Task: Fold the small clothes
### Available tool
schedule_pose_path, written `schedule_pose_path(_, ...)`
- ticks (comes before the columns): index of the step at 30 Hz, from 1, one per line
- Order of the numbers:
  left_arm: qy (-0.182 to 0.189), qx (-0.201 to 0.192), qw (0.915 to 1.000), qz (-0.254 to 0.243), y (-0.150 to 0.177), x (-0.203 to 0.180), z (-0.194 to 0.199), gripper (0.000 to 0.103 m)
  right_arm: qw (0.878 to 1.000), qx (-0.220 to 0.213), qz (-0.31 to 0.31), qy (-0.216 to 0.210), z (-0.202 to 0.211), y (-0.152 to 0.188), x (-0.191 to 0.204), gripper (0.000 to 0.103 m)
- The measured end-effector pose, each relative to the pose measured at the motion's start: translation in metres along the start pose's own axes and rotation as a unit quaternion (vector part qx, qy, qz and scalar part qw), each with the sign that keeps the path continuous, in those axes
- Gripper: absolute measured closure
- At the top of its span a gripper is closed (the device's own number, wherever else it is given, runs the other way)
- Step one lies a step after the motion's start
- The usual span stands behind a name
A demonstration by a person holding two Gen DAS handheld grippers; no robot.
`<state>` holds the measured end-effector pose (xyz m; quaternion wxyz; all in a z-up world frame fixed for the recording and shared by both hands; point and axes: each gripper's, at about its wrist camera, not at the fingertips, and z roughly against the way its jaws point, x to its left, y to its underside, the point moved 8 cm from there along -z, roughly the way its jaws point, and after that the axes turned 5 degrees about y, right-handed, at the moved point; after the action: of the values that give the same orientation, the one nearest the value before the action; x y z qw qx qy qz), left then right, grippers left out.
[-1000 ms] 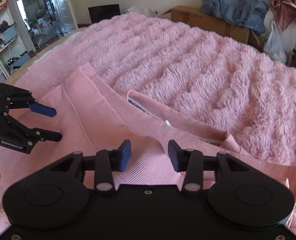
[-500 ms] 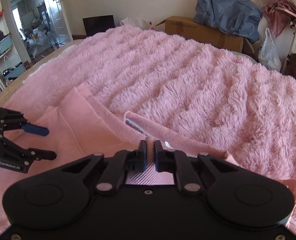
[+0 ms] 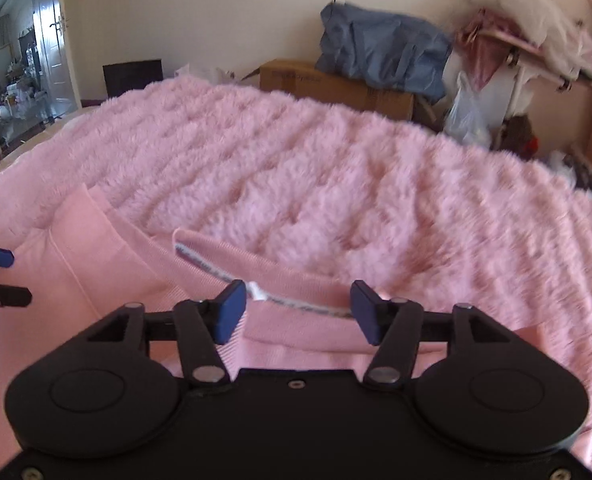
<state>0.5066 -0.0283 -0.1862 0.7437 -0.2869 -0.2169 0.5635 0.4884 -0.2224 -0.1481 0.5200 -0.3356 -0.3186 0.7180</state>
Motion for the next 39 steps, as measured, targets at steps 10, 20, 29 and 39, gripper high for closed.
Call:
schedule_pose_path(10, 0.019, -0.01, 0.998, 0.06, -0.03, 0.006, -0.021, 0.041, 0.994, 0.038, -0.001, 0.098, 0.029, 0.034, -0.098, 0.041)
schedule_pose_path(20, -0.005, 0.014, 0.9987, 0.049, -0.024, 0.003, -0.048, 0.041, 0.993, 0.073, 0.039, 0.084, -0.018, 0.06, -0.089, 0.052)
schedule_pose_path(29, -0.006, 0.01, 0.9992, 0.039, -0.024, 0.004, -0.053, 0.041, 0.993, 0.081, -0.038, 0.076, -0.024, 0.066, -0.097, 0.094)
schedule_pose_path(39, 0.035, -0.038, 0.9971, 0.056, -0.045, -0.009, -0.044, 0.041, 0.988, 0.07, -0.088, 0.103, -0.026, 0.061, -0.125, 0.097)
